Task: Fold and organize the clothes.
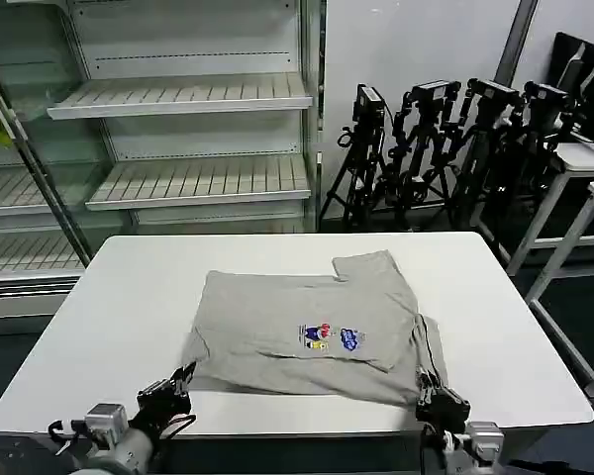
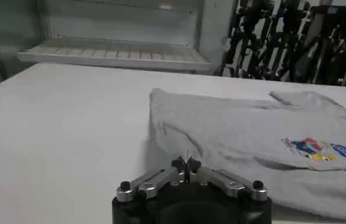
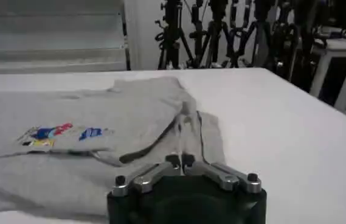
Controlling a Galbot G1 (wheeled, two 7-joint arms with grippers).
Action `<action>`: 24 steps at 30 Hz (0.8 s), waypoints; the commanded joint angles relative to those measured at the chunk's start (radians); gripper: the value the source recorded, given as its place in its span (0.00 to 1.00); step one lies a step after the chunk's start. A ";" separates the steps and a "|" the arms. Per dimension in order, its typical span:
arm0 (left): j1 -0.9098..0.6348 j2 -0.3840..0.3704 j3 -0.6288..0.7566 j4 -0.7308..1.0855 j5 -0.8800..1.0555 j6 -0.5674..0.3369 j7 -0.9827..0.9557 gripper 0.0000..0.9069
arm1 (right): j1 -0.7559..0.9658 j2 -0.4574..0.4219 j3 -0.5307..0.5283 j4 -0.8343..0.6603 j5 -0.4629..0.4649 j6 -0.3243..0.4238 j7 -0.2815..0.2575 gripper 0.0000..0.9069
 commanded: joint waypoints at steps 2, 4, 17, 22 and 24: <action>0.069 0.004 -0.014 -0.049 0.015 0.002 -0.002 1.00 | -0.039 -0.005 0.030 0.084 -0.027 -0.018 0.013 1.00; 0.050 0.011 -0.012 -0.040 0.019 0.002 -0.001 1.00 | -0.010 -0.009 0.031 0.079 -0.026 -0.021 0.015 1.00; -0.288 0.120 0.008 0.092 -0.045 0.001 -0.017 1.00 | 0.386 -0.054 0.016 -0.095 0.049 -0.050 0.062 1.00; -0.483 0.135 0.117 0.247 -0.056 0.001 -0.027 1.00 | 0.573 -0.058 -0.068 -0.261 0.056 -0.069 0.076 1.00; -0.548 0.140 0.162 0.313 -0.060 0.002 -0.030 1.00 | 0.683 -0.057 -0.106 -0.369 0.056 -0.070 0.076 1.00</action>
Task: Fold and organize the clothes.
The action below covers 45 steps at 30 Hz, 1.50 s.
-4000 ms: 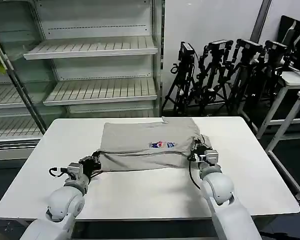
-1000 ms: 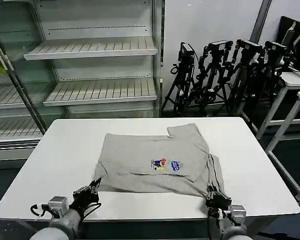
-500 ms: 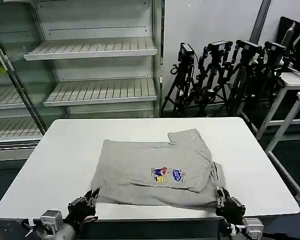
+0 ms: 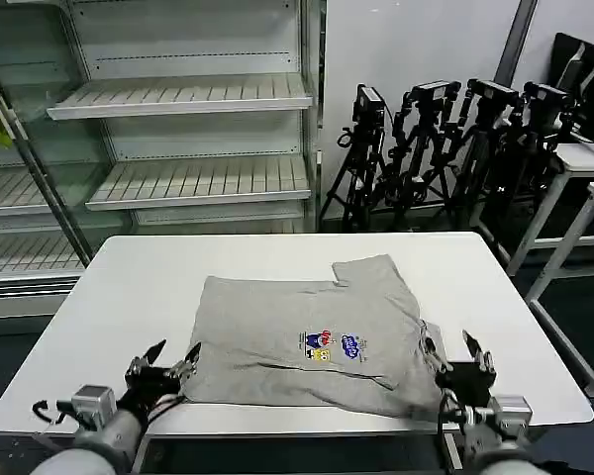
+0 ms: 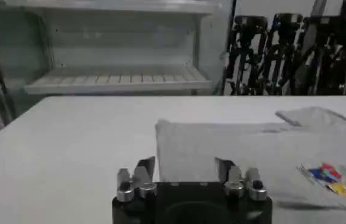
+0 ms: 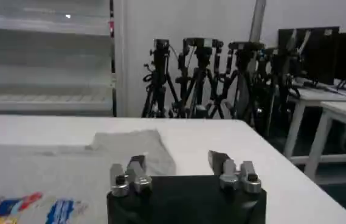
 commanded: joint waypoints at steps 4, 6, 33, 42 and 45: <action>-0.488 0.044 0.263 0.366 -0.028 0.001 -0.009 1.00 | 0.516 0.001 -0.146 -0.444 0.020 -0.022 0.019 1.00; -0.540 0.038 0.309 0.417 -0.028 0.001 -0.010 1.00 | 0.584 0.011 -0.171 -0.544 0.015 -0.022 0.020 1.00; -0.889 -0.133 0.536 0.885 -0.011 0.002 -0.015 1.00 | 0.944 0.149 -0.233 -1.238 0.015 -0.023 -0.034 1.00; -0.897 -0.125 0.542 0.927 -0.034 0.005 -0.023 0.64 | 0.959 0.156 -0.247 -1.276 0.064 -0.027 -0.073 1.00; -0.888 -0.119 0.543 0.926 -0.065 0.006 -0.028 0.07 | 0.957 0.153 -0.256 -1.280 0.082 -0.027 -0.083 0.62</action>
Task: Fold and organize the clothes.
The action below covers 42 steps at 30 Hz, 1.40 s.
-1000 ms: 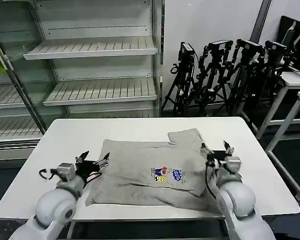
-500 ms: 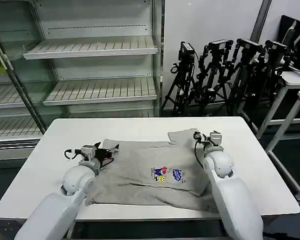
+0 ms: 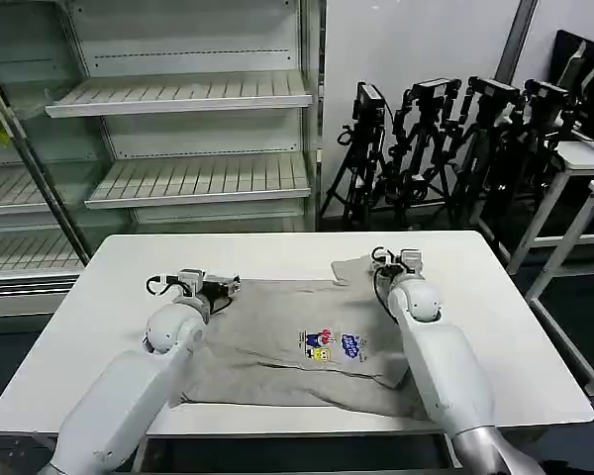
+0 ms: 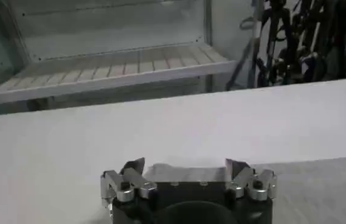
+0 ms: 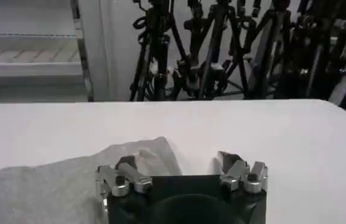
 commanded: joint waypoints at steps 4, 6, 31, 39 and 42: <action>-0.022 0.003 0.020 0.074 -0.081 0.001 -0.007 0.06 | 0.033 0.009 -0.021 -0.095 0.062 -0.006 -0.024 0.00; -0.016 0.009 0.019 0.067 -0.087 0.001 -0.006 0.06 | 0.030 0.009 -0.020 -0.090 0.090 -0.006 -0.021 0.00; 0.071 0.070 -0.073 -0.101 -0.194 -0.005 0.006 0.06 | -0.035 0.009 -0.029 0.143 0.150 0.231 0.019 0.00; 0.125 0.138 -0.117 -0.233 -0.232 -0.005 0.006 0.06 | -0.131 -0.048 -0.016 0.350 0.199 0.248 0.042 0.00; 0.137 0.157 -0.133 -0.267 -0.249 -0.005 0.005 0.06 | -0.173 -0.079 -0.004 0.420 0.202 0.247 0.041 0.00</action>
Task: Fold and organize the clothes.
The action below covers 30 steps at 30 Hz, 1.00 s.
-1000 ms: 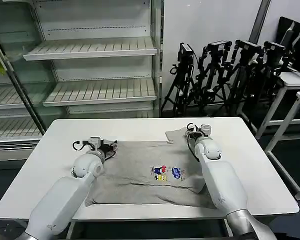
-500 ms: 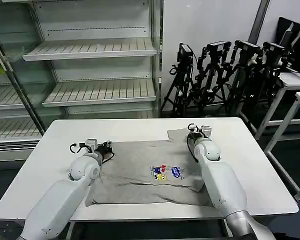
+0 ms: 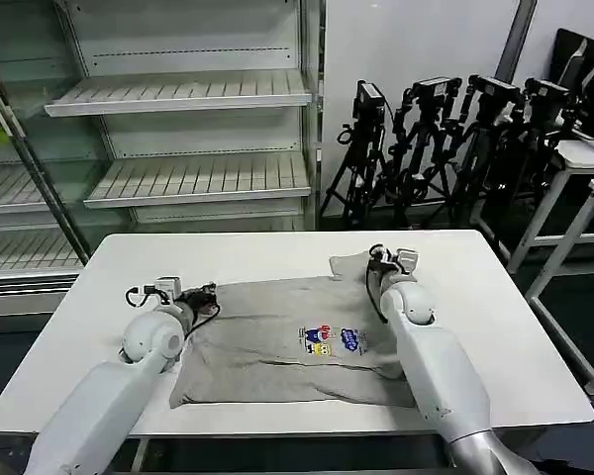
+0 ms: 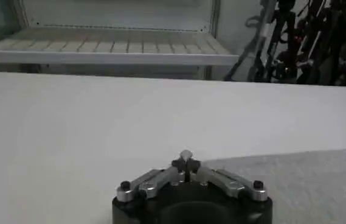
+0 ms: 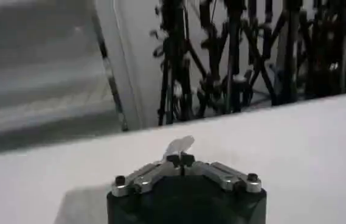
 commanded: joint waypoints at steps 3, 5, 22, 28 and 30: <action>0.065 0.075 -0.067 -0.190 -0.061 -0.003 -0.002 0.06 | -0.153 -0.087 0.035 0.322 0.031 0.047 0.009 0.00; 0.090 0.086 -0.077 -0.231 -0.061 -0.003 -0.002 0.06 | -0.191 -0.104 0.055 0.376 0.031 0.044 0.008 0.00; 0.376 0.138 -0.233 -0.469 -0.034 -0.002 0.011 0.06 | -0.670 -0.116 0.257 0.784 -0.051 0.026 -0.033 0.00; 0.449 0.129 -0.252 -0.495 0.023 -0.003 0.025 0.06 | -0.803 -0.060 0.294 0.837 -0.102 0.032 -0.046 0.00; 0.469 0.130 -0.256 -0.495 0.033 -0.002 0.030 0.06 | -0.831 -0.050 0.301 0.840 -0.114 0.033 -0.048 0.00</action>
